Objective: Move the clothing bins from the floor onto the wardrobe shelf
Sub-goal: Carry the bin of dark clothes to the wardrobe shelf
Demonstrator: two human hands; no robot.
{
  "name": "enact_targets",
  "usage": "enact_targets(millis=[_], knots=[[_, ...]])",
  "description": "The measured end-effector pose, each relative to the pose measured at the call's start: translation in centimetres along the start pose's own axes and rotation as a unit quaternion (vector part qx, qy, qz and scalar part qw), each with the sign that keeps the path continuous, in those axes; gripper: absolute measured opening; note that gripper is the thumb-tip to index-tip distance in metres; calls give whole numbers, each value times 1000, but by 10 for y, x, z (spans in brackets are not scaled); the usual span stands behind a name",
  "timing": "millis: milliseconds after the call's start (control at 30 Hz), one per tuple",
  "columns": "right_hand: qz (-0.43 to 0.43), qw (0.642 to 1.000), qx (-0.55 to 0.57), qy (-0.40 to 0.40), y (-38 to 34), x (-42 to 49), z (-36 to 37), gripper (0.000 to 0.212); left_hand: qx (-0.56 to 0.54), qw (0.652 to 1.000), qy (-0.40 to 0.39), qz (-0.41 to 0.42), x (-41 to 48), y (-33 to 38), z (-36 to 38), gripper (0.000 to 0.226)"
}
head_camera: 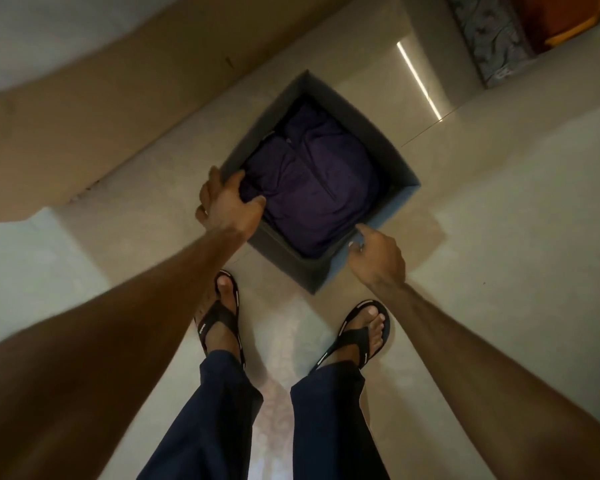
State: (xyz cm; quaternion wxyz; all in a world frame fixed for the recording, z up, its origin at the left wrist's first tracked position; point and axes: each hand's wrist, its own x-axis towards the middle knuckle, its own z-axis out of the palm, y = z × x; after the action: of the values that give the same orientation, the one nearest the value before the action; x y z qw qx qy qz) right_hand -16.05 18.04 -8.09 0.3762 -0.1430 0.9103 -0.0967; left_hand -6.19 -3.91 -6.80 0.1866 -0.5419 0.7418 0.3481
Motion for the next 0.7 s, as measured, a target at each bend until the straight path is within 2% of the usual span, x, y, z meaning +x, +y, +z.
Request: enact_targets(millis=[100, 167, 267, 367, 433, 567, 633, 700], knots=[[35, 998, 11, 43, -4, 3, -6, 46, 50, 994, -53, -85, -18, -16, 13, 68], [61, 996, 31, 61, -5, 6, -7, 43, 8, 986, -106, -125, -28, -22, 23, 67], [27, 998, -4, 63, 3, 3, -7, 28, -53, 992, -84, -77, -34, -16, 29, 60], [-35, 995, -93, 15, 16, -6, -10, 27, -109, 992, -42, -49, -26, -7, 23, 66], [-74, 989, -118, 47, 22, -5, -14, 29, -138, 988, -43, -51, -16, -7, 18, 74], [-101, 974, -133, 155, 22, 16, -28, 46, -90, 992, -78, -53, -12, -12, 15, 78], [-104, 973, -141, 151, 18, 35, -32, 56, -78, 989, -100, -79, -14, -13, 19, 76], [-100, 982, -119, 106, 14, 56, -32, 59, -71, 988, -109, -83, -16, -13, 22, 73]])
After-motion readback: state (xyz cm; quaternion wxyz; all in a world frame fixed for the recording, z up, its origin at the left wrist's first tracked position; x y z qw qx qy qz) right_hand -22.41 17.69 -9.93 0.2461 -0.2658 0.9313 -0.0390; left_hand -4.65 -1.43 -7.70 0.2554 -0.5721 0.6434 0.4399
